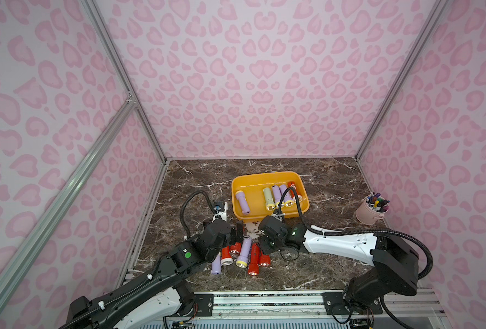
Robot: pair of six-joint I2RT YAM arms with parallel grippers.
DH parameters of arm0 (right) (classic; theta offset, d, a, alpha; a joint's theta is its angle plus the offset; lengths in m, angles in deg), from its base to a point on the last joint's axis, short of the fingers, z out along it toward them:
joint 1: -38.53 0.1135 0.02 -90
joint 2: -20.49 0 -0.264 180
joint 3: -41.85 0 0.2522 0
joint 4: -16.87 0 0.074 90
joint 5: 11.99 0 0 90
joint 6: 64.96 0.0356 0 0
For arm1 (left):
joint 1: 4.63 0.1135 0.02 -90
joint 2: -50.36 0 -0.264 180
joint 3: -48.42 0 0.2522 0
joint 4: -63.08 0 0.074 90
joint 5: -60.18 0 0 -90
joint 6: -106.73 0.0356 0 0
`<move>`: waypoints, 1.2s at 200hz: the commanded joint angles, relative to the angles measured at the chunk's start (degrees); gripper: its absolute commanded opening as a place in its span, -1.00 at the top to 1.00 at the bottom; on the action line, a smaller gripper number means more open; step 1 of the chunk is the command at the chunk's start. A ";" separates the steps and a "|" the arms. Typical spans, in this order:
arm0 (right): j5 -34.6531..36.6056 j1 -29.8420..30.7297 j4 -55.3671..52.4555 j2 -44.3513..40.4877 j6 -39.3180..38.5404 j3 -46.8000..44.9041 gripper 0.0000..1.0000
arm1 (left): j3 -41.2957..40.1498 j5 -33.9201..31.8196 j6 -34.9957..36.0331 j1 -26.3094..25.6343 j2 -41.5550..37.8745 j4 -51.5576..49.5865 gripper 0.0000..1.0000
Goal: Put the flashlights into the storage boxes
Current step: Pick up the flashlight from the center of the board.
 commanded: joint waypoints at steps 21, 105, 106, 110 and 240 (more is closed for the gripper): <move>1.61 -1.56 0.21 3.98 0.20 1.30 -0.05 | -0.56 -1.33 0.22 0.18 -0.96 1.37 -0.97; -1.81 -6.86 1.75 6.37 -1.34 0.00 0.06 | -0.95 -0.76 -1.33 0.14 -2.67 0.02 -0.96; -1.87 -6.81 1.82 6.39 -1.26 -0.03 0.06 | -0.96 -0.78 -1.39 0.16 -2.70 0.01 -0.97; -2.19 -6.76 2.12 6.48 -1.16 -0.06 0.06 | -1.01 -0.78 -1.51 0.18 -2.77 -0.05 -0.96; -1.89 -3.97 2.51 4.16 2.64 -3.07 -0.06 | -1.51 -0.08 -2.54 0.18 -4.27 -0.54 -0.95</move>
